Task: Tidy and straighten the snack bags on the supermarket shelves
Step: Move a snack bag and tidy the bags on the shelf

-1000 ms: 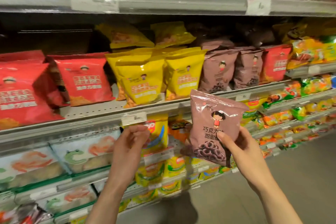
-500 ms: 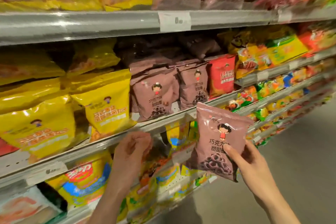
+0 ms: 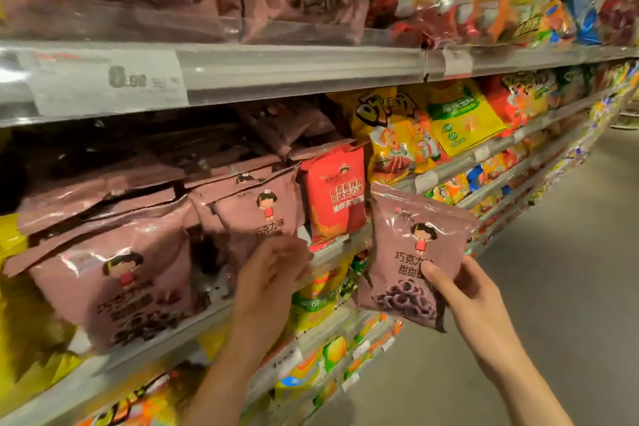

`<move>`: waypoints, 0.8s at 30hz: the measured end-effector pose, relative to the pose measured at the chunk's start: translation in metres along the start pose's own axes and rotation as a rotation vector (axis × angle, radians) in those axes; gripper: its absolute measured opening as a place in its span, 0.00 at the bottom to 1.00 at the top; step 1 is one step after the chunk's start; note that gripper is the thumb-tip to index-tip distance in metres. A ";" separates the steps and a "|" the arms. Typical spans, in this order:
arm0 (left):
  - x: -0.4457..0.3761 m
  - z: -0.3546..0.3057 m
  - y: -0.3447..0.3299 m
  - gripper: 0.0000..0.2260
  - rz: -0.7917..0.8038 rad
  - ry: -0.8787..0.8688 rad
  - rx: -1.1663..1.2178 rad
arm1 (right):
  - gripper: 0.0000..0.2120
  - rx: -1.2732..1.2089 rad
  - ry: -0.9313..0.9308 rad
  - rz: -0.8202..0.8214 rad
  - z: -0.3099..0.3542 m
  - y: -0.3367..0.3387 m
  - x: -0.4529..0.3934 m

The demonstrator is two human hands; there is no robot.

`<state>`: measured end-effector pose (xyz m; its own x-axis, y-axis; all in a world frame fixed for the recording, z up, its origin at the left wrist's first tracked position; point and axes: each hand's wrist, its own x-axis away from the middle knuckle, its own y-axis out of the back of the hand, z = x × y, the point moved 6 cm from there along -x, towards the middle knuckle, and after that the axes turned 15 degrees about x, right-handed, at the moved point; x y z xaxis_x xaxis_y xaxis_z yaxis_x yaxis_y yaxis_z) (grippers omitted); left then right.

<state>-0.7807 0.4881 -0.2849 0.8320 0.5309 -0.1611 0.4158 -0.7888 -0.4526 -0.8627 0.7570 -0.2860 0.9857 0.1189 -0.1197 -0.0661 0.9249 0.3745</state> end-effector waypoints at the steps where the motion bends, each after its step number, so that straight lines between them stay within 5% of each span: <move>1: -0.006 0.003 -0.007 0.06 0.003 -0.017 -0.022 | 0.13 -0.002 0.005 0.004 -0.003 0.003 -0.010; 9: -0.032 0.028 -0.051 0.04 -0.071 -0.133 -0.174 | 0.20 0.011 0.082 0.113 -0.026 0.023 -0.100; 14: -0.038 0.041 -0.080 0.11 -0.239 -0.360 -0.297 | 0.12 -0.012 0.154 0.271 -0.035 0.035 -0.149; 18: -0.043 0.054 -0.082 0.21 -0.475 -0.429 -0.542 | 0.16 -0.020 0.184 0.389 -0.042 0.041 -0.178; 24: -0.060 0.060 -0.086 0.36 -0.595 -0.307 -0.659 | 0.17 -0.038 0.239 0.505 -0.043 0.035 -0.208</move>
<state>-0.8887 0.5422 -0.2893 0.3212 0.8879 -0.3294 0.9441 -0.3276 0.0375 -1.0764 0.7806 -0.2877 0.7680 0.6247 -0.1412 -0.5303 0.7439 0.4067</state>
